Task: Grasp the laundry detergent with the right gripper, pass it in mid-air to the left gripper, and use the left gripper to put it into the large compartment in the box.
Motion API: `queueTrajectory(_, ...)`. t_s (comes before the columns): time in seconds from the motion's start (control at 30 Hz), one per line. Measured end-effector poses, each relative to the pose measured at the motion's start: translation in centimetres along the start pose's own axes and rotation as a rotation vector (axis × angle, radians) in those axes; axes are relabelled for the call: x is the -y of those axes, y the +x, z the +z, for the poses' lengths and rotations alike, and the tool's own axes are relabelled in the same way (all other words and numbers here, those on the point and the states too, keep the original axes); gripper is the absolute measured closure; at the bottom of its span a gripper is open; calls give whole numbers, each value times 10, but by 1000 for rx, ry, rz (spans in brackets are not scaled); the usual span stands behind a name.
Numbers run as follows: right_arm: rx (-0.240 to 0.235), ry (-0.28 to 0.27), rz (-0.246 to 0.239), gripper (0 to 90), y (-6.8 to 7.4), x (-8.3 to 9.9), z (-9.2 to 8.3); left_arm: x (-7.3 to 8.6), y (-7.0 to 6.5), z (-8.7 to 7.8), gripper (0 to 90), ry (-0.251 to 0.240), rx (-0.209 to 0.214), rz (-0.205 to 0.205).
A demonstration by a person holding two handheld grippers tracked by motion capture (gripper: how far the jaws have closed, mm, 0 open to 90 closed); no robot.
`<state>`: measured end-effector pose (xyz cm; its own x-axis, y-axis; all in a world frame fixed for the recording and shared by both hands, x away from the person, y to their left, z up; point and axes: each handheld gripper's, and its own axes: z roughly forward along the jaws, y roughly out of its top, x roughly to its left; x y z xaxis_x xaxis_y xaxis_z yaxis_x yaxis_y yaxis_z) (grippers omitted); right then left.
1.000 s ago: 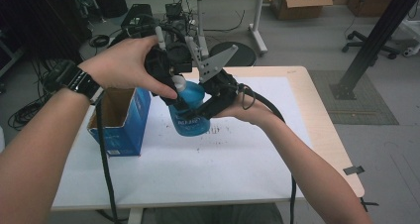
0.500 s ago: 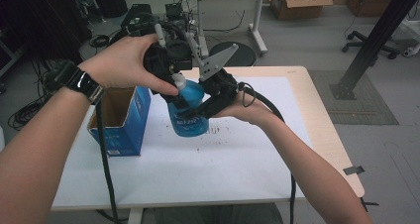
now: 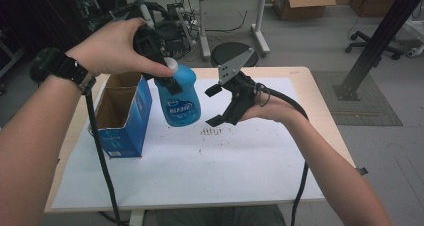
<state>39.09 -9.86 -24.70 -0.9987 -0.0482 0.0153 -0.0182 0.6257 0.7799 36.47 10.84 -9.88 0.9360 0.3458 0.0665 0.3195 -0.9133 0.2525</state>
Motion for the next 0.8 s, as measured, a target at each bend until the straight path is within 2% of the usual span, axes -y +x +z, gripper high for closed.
queueTrajectory(0.1,0,94,8,44,-4,14,-9,4,8,-9,379,9,-50,-87)
queueTrajectory(0.13,3,130,12,47,-5,19,-12,5,10,-11,379,17,-71,-109)
queueTrajectory(0.17,3,130,12,47,-5,19,-12,5,10,-11,379,17,-71,-109)
queueTrajectory(0.2,5,166,19,48,-6,24,-15,7,13,-14,379,20,-90,-133)
queueTrajectory(0.23,7,200,26,53,-8,29,-18,8,16,-16,379,24,-107,-172)
queueTrajectory(0.27,22,263,40,55,-10,40,-26,14,23,-21,380,9,-133,-254)
queueTrajectory(0.33,31,318,64,59,-13,50,-33,22,30,-27,380,-8,-156,-360)
queueTrajectory(0.37,31,318,64,59,-13,50,-33,22,30,-27,380,-8,-156,-360)
queueTrajectory(0.4,45,346,69,60,-14,55,-37,26,34,-29,380,-15,-168,-409)
queueTrajectory(0.43,67,396,92,61,-15,65,-46,35,41,-33,380,-24,-188,-512)
queueTrajectory(0.47,74,418,107,63,-16,70,-50,40,45,-36,379,-24,-194,-560)
queueTrajectory(0.5,74,418,107,63,-16,70,-50,40,45,-36,380,-24,-194,-560)
queueTrajectory(0.53,81,436,116,64,-16,75,-54,45,49,-38,380,-26,-200,-619)
queueTrajectory(0.57,99,484,134,64,-16,83,-64,56,56,-43,379,-30,-212,-726)
queueTrajectory(0.6,101,498,135,64,-16,86,-67,56,56,-43,379,-30,-212,-726)
queueTrajectory(0.63,101,498,135,64,-16,86,-67,62,60,-44,379,-31,-221,-769)
queueTrajectory(0.67,105,524,142,64,-17,92,-76,72,65,-47,379,-30,-241,-833)
queueTrajectory(0.73,119,562,143,58,-17,97,-83,82,69,-48,379,-24,-263,-887)
queueTrajectory(0.77,119,562,143,58,-17,97,-83,82,69,-48,379,-24,-263,-887)
queueTrajectory(0.8,126,576,142,58,-17,98,-86,87,71,-49,379,-27,-272,-915)
